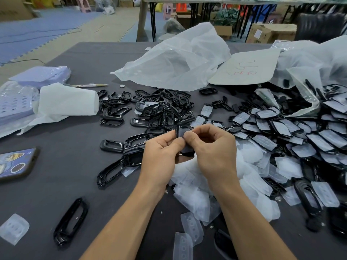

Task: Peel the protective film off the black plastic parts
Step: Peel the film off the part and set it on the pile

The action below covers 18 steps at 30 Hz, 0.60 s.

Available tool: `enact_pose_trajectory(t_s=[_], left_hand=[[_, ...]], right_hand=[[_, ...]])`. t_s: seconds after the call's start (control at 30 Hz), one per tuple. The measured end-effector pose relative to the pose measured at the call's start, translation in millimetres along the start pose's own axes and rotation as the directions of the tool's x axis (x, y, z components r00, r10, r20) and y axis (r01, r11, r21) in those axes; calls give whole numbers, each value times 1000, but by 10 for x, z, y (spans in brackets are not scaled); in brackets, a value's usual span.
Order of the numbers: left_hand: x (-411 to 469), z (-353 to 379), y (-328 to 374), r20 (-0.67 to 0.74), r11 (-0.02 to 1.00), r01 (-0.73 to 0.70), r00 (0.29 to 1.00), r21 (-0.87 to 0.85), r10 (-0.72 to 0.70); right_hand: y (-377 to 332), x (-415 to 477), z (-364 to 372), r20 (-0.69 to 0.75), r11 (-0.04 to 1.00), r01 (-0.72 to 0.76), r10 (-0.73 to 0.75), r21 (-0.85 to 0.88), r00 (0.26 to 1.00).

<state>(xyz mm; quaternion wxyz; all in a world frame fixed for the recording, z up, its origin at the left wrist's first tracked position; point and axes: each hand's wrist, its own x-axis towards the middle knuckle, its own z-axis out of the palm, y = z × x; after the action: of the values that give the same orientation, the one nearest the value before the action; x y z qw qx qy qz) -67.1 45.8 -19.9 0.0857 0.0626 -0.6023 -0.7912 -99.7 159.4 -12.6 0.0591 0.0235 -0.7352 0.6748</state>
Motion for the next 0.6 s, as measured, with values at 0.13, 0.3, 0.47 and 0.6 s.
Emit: enact_pose_trajectory(t_s=[0.13,0.3,0.47,0.6], left_hand=[[-4,1,38,49,992,81,996,-97,-76],[8,17,50,-11,992,88,996,-89,-90],[21,6,43,-37,992,98,994,-83,-102],[43,-14,5,-15,984,128,991,-121,-131]], right_hand=[[-30,20,-11,13,992,-48,46,113,999],[-61,56,-29,-25,965,-106,115,239,993],[-68,67,-91,-54,995,-8,13,98,998],[-81,36,-64,-13,986,96,-99,-139,995]])
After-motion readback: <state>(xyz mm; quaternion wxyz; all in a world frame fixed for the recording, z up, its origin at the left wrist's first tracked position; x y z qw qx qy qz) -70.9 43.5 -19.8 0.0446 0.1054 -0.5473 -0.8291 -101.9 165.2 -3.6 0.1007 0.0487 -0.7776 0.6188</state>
